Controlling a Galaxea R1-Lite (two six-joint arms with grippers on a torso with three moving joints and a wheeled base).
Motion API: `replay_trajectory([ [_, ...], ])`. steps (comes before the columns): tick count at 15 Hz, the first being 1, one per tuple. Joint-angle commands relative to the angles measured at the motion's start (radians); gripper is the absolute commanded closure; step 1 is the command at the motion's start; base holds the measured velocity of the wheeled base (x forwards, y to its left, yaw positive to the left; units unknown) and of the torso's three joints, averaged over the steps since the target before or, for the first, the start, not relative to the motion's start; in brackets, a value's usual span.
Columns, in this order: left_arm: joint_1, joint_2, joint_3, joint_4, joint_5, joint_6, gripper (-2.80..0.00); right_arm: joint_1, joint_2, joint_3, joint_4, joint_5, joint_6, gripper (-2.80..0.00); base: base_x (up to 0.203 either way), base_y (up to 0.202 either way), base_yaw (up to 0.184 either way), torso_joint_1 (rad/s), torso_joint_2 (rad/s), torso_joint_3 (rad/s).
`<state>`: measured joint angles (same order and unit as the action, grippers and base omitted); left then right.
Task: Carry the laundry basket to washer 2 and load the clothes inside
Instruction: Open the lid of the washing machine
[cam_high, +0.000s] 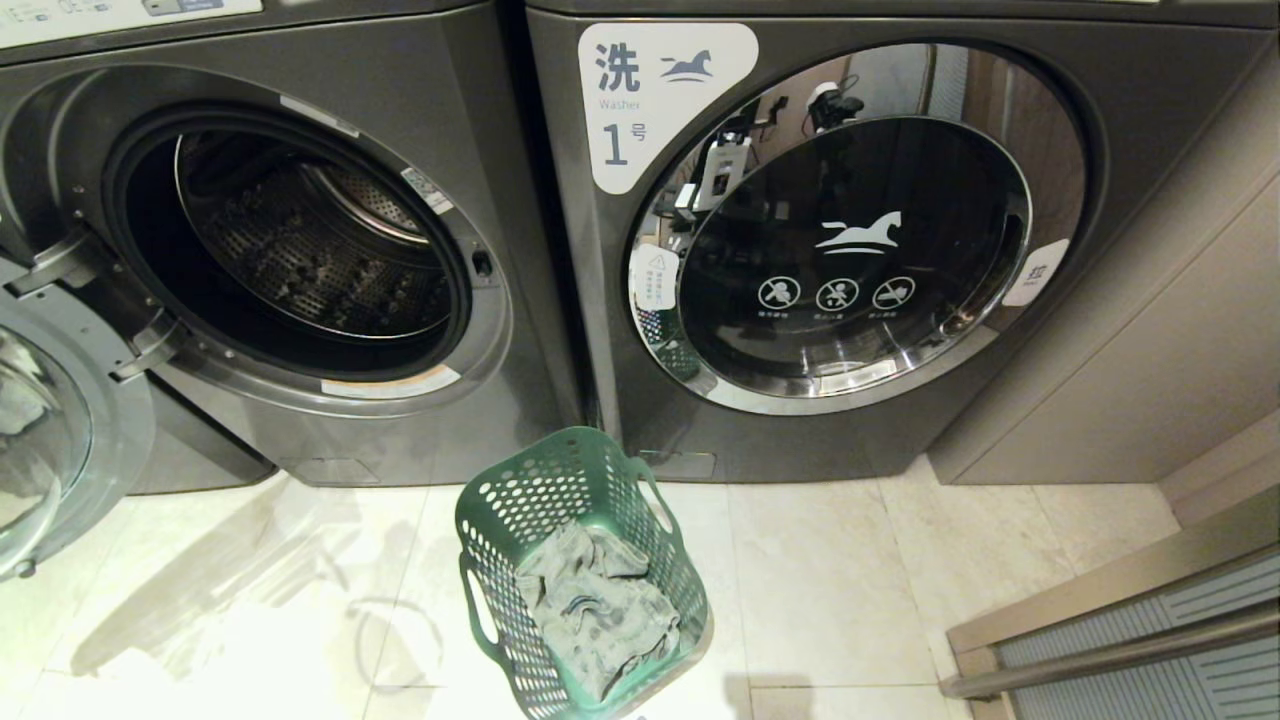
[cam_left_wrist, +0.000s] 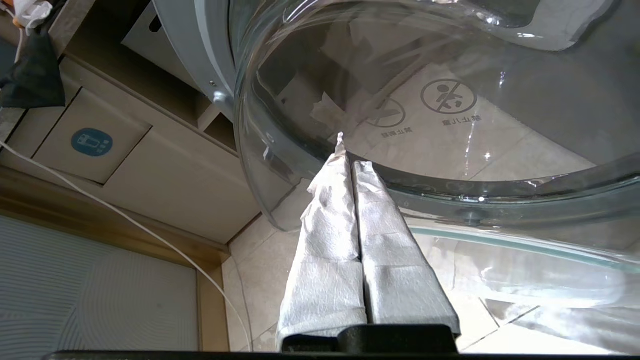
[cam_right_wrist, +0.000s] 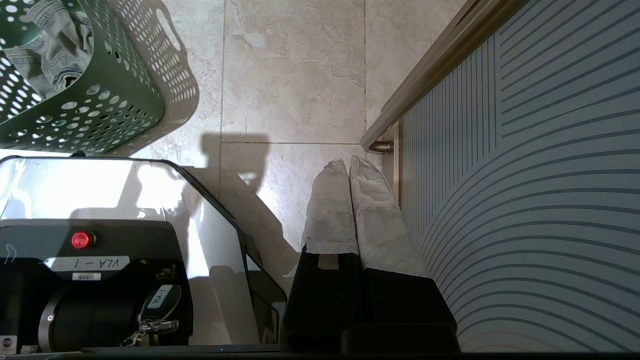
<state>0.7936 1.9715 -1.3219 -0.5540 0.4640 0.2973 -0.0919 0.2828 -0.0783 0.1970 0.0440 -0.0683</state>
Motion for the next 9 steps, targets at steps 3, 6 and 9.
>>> replay_trajectory([
  [3,-0.001,-0.009,0.003,0.002,-0.001,-0.024,0.00,0.000,-0.001,0.000,0.001,0.000,-0.001,0.00,0.000,0.000,0.000,0.000,0.00,0.000],
  [6,0.000,-0.017,0.012,0.005,-0.003,-0.030,0.00,0.000,-0.001,0.000,0.001,0.000,-0.001,0.00,0.000,0.000,0.000,0.000,0.00,0.000],
  [9,-0.018,-0.124,0.062,0.059,-0.102,-0.029,0.00,0.000,-0.001,0.000,0.001,0.000,-0.001,0.00,0.000,0.000,0.000,0.000,0.00,0.000],
])
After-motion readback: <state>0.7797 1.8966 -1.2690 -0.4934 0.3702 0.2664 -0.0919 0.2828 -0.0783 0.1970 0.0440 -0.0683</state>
